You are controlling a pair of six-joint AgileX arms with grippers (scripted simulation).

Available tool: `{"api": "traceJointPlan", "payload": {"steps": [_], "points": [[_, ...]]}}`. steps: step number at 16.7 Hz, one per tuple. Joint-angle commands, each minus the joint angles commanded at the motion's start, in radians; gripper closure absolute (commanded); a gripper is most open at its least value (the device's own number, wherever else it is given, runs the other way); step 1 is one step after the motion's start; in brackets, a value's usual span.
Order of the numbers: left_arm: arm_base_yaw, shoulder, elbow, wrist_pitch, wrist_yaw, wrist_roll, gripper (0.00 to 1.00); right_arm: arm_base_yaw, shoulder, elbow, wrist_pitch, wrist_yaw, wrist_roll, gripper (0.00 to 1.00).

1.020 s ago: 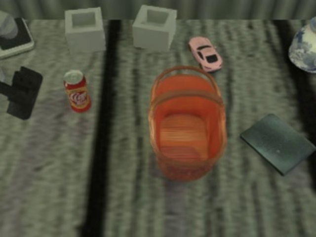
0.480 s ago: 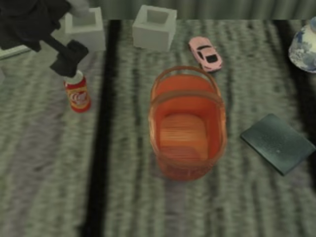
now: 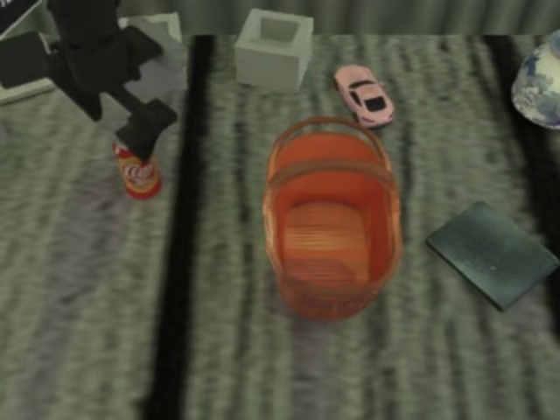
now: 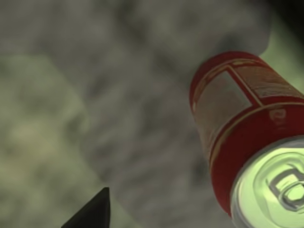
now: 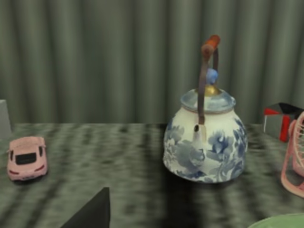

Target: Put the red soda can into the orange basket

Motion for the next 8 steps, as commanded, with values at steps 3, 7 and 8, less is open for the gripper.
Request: {"api": "traceJointPlan", "payload": {"steps": [3,7,8], "points": [[0.0,0.005,0.005,-0.002,0.0,0.001,0.0,0.0,0.0,0.0,0.0,0.0,0.0,0.0],[0.002,0.004,-0.015,0.018,-0.001,0.003,0.0,0.0,0.0,0.0,0.0,0.0,0.0,0.0],[0.001,0.005,-0.04,0.042,-0.001,0.003,0.0,0.0,0.0,0.0,0.0,0.0,0.0,0.0]]}}
